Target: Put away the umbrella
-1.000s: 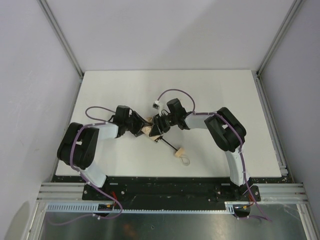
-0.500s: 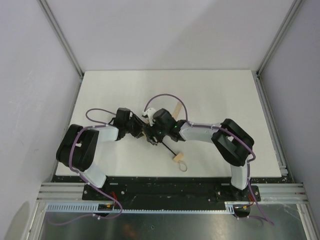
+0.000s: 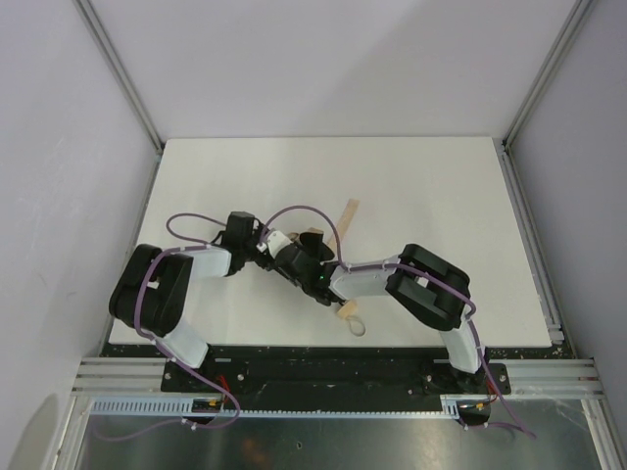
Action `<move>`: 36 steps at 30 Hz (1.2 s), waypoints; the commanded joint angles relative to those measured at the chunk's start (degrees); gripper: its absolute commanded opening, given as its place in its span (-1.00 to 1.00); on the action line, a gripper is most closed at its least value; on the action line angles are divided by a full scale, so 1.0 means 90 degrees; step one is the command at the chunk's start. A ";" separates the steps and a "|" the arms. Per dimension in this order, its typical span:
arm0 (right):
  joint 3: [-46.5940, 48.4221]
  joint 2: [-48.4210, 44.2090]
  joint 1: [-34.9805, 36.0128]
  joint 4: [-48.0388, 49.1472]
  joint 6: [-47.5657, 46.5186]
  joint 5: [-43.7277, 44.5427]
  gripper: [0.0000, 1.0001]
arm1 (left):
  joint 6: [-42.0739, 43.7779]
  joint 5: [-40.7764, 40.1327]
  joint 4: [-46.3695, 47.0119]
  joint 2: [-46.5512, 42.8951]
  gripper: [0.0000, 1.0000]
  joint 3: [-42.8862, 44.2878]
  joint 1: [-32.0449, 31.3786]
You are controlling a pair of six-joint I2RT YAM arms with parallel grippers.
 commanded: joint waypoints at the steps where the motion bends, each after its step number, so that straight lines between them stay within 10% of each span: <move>1: -0.0026 0.0372 -0.0109 0.0224 -0.0087 0.0490 -0.34 | 0.0335 -0.0737 -0.1385 0.0133 -0.78 -0.0359 -0.0085; 5: -0.0354 0.0373 -0.0167 -0.0113 0.0331 -0.0195 -0.94 | 0.0341 -0.0994 -0.1375 -0.0174 -0.41 -0.0389 -0.0157; 10: -0.0903 0.0252 -0.0605 -0.0153 0.1147 -0.2445 -1.00 | 0.0591 -0.1148 -0.1337 -0.0630 0.38 -0.0372 -0.0150; 18: -0.1148 0.0559 -0.1350 0.0509 0.2121 -0.5735 -1.00 | 0.1023 -0.1182 -0.1206 -0.0600 0.74 -0.0348 -0.0145; 26: -0.1201 0.0746 -0.1773 0.1215 0.2589 -0.7012 -1.00 | 0.0927 -0.1305 -0.1053 -0.0017 0.56 -0.0542 -0.0162; 36: -0.1170 0.0783 -0.2142 0.1640 0.3142 -0.7820 -0.96 | 0.0832 -0.1413 -0.1027 0.0195 -0.46 -0.0779 -0.0163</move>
